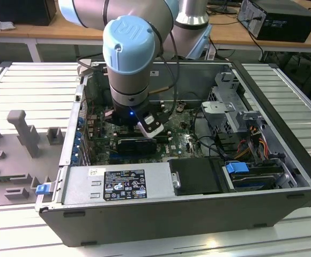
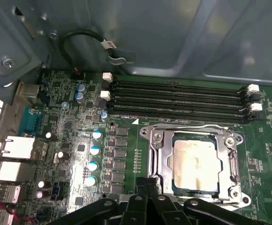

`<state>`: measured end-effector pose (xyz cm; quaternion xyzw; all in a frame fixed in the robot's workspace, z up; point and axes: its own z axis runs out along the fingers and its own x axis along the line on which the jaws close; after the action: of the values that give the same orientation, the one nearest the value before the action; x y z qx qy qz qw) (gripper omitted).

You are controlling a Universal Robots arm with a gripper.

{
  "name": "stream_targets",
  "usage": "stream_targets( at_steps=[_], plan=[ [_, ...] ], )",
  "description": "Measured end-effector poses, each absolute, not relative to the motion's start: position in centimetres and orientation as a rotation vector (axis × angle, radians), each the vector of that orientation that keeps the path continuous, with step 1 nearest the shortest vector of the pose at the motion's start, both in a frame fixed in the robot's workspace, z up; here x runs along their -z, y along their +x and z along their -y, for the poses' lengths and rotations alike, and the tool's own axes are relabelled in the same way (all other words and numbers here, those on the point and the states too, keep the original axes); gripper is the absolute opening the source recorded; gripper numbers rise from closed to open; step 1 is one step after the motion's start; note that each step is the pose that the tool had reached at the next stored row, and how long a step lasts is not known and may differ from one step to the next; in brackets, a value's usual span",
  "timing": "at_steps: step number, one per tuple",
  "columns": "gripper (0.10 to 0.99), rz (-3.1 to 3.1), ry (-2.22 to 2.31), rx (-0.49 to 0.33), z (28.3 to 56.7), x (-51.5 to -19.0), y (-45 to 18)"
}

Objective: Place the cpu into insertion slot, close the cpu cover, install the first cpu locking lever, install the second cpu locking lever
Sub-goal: 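Install the second cpu locking lever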

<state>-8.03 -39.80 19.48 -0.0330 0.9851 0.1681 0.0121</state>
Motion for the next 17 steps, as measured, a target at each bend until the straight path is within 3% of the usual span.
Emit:
stream_targets(
  at_steps=[6, 17],
  plan=[
    [0.106, -3.071, -0.103, -0.525, 39.7, -19.2, -8.2],
    [0.106, -3.071, -0.103, -0.525, 39.7, -21.9, -8.2]
  ],
)
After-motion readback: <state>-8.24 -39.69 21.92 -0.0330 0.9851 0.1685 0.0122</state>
